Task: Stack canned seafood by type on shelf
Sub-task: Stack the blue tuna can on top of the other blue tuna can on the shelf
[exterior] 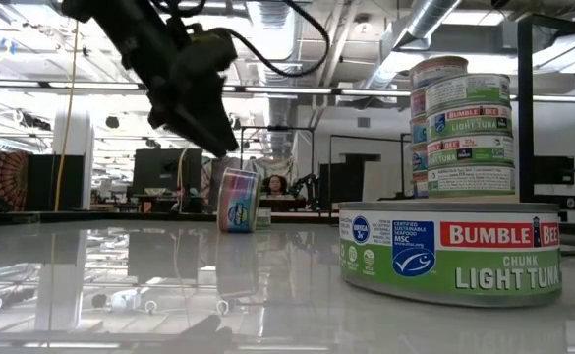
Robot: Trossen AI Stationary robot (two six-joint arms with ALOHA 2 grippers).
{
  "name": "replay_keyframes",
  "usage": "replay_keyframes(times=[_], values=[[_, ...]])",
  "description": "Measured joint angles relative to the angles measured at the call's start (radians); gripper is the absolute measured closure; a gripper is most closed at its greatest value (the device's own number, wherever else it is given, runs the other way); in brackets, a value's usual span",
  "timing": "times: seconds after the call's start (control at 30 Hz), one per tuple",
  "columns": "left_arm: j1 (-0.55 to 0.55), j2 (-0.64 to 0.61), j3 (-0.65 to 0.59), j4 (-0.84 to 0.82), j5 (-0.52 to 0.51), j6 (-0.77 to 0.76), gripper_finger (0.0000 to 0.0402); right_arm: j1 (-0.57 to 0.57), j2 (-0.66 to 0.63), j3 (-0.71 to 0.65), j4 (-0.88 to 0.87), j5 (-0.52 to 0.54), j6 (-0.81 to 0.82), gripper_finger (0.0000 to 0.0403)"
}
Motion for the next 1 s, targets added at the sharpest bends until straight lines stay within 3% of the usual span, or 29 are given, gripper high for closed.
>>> replay_keyframes(times=[0.17,0.33,0.6,0.83,1.0], values=[[-0.064,0.089,0.000,0.071,-0.096,-0.067,0.0167,0.001,0.004,0.000,0.004,-0.001,0.003,0.0131],[-0.085,0.138,0.000,0.055,-0.190,-0.187,0.0121,0.001,0.015,0.000,0.012,-0.002,0.000,0.0131],[-0.084,0.230,0.000,0.100,-0.331,-0.226,0.0110,0.001,0.020,0.000,0.019,-0.005,-0.007,0.0131],[-0.083,0.264,0.000,0.044,-0.478,-0.314,0.0111,0.001,0.020,0.000,0.036,-0.005,-0.030,0.0131],[-0.083,0.263,0.000,0.123,-0.496,-0.290,0.0111,-0.001,0.020,0.000,0.039,-0.005,-0.053,0.0131]])
